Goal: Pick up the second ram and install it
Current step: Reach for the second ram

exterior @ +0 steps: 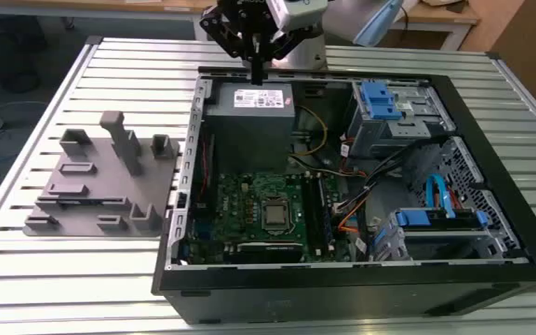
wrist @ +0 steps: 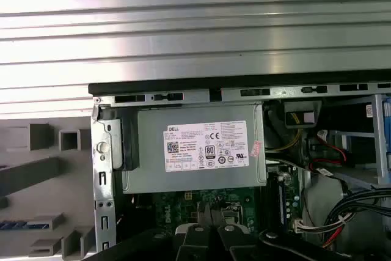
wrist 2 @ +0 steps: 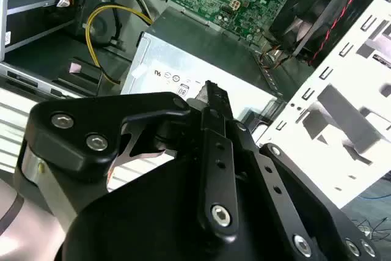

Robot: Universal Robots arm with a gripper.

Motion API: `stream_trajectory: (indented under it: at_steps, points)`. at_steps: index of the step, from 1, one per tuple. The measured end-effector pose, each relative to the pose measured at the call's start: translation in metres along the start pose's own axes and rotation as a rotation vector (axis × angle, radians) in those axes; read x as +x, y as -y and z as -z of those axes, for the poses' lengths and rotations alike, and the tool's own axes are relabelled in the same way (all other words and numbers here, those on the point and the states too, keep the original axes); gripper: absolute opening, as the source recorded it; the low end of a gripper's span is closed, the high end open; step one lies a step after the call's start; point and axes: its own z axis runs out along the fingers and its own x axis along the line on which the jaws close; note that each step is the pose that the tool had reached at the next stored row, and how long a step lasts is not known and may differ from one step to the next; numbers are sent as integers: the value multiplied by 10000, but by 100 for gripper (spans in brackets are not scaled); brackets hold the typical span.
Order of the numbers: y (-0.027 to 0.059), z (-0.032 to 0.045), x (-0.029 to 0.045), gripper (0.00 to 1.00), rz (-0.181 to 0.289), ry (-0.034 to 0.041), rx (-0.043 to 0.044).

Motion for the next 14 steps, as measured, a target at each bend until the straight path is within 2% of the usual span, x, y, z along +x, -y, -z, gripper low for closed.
stream_trajectory:
  at_steps: [3,5,9,14]
  points:
    - [0,0,6,11,-1,0,0]
    - [4,2,47,11,0,0,1]
    - [15,6,200,11,-1,0,0]
    - [32,11,425,11,1,2,-1]
